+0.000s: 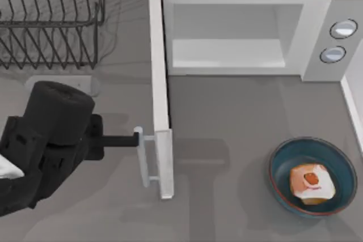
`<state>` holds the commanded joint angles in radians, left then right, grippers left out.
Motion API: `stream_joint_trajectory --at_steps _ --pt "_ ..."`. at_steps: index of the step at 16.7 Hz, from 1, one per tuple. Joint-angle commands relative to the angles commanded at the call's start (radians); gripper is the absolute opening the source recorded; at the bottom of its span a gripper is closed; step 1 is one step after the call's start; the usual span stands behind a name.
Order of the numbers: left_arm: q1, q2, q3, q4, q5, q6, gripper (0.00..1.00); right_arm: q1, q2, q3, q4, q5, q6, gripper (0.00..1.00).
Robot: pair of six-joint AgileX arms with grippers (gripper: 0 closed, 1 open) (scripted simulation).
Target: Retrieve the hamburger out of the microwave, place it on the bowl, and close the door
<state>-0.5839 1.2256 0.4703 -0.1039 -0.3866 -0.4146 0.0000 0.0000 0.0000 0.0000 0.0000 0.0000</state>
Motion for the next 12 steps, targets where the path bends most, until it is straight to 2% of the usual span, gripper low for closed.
stream_joint_trajectory --at_steps 4,7,12 --pt "0.000 0.009 -0.022 0.024 0.000 0.001 0.00 0.000 0.000 0.000 0.000 0.000 0.000 1.00" --pt "-0.039 0.007 0.019 0.012 -0.007 -0.017 0.00 0.000 0.000 0.000 0.000 0.000 0.000 1.00" --pt "-0.235 0.205 0.178 -0.034 -0.124 -0.181 0.00 0.000 0.000 0.000 0.000 0.000 0.000 1.00"
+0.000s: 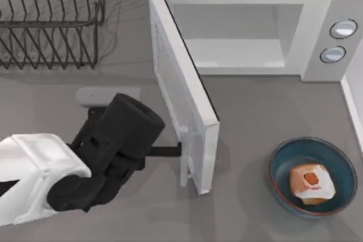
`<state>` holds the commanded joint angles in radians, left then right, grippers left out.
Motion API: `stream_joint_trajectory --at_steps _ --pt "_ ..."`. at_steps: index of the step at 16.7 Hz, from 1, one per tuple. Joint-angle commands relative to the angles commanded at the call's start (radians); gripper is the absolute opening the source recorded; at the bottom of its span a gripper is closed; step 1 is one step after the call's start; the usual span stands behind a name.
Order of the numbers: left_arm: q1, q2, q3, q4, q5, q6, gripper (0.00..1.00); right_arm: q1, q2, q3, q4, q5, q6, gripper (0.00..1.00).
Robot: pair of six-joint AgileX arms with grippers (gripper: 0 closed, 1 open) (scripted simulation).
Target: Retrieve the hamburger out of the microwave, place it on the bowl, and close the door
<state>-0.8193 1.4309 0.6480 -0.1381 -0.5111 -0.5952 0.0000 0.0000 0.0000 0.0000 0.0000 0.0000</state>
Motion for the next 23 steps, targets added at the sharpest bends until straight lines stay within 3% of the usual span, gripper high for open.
stream_joint_trajectory --at_steps 3,10,18,23 --pt "-0.093 0.090 0.081 -0.024 -0.059 -0.085 0.00 0.000 0.000 0.000 0.000 0.000 0.000 1.00" --pt "-0.112 0.113 0.106 -0.035 -0.070 -0.106 0.00 0.000 0.000 0.000 0.000 0.000 0.000 1.00" --pt "-0.266 0.384 0.436 -0.178 -0.150 -0.264 0.00 0.000 0.000 0.000 0.000 0.000 0.000 1.00" --pt "-0.278 0.408 0.464 -0.192 -0.156 -0.281 0.00 0.000 0.000 0.000 0.000 0.000 0.000 1.00"
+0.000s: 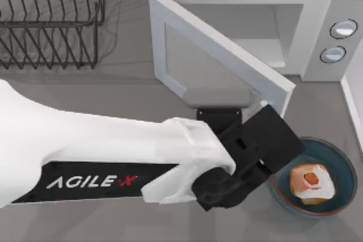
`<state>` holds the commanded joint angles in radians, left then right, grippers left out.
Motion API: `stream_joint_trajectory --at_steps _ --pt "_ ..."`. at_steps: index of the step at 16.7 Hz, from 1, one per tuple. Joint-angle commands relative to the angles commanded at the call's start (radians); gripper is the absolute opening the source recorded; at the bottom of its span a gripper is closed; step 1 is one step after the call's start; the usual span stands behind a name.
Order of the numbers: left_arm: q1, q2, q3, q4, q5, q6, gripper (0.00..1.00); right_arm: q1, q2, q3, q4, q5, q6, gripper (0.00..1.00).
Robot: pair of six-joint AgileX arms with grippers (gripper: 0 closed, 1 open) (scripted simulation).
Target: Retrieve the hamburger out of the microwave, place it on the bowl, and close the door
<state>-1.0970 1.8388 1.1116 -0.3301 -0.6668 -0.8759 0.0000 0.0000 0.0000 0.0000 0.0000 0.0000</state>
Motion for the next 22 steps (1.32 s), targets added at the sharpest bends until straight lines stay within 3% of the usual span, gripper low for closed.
stream_joint_trajectory --at_steps 4,10,14,18,22 --pt "-0.025 0.065 0.074 -0.044 -0.011 -0.026 0.00 0.000 0.000 0.000 0.000 0.000 0.000 1.00" --pt "-0.094 0.268 0.412 -0.196 -0.040 -0.104 0.00 0.000 0.000 0.000 0.000 0.000 0.000 1.00" --pt "-0.112 0.330 0.497 -0.248 -0.047 -0.127 0.00 0.000 0.000 0.000 0.000 0.000 0.000 1.00" --pt "-0.104 0.328 0.498 -0.244 -0.043 -0.123 0.00 0.000 0.000 0.000 0.000 0.000 0.000 1.00" --pt "-0.016 0.414 0.614 -0.209 0.000 -0.020 0.00 0.000 0.000 0.000 0.000 0.000 0.000 1.00"
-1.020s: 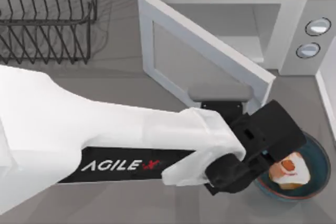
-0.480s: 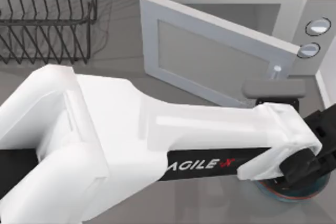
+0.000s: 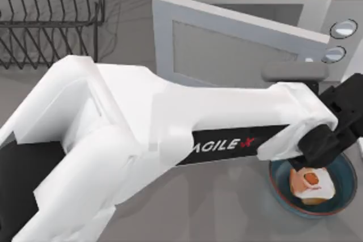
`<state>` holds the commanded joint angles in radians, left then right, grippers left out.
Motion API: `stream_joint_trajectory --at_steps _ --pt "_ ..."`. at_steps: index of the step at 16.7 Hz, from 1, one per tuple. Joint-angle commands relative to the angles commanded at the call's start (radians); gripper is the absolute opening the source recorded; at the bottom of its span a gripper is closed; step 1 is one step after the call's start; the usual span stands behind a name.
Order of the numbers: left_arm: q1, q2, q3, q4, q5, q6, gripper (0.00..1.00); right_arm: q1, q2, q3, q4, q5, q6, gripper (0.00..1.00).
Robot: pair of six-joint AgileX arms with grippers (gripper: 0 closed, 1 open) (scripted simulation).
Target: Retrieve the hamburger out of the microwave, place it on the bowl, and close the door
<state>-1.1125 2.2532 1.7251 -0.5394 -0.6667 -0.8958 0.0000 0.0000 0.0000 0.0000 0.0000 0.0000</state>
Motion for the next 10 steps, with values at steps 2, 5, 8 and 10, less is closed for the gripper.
stream_joint_trajectory --at_steps 2,5,8,10 --pt "0.063 0.051 0.076 0.023 0.029 0.071 0.00 0.000 0.000 0.000 0.000 0.000 0.000 1.00" --pt "0.097 0.083 0.112 0.038 0.049 0.107 0.00 0.000 0.000 0.000 0.000 0.000 0.000 1.00" --pt "0.093 0.078 0.108 0.037 0.046 0.106 0.00 0.000 0.000 0.000 0.000 0.000 0.000 1.00" --pt "0.098 0.092 0.124 0.031 0.049 0.111 0.00 0.000 0.000 0.000 0.000 0.000 0.000 1.00"
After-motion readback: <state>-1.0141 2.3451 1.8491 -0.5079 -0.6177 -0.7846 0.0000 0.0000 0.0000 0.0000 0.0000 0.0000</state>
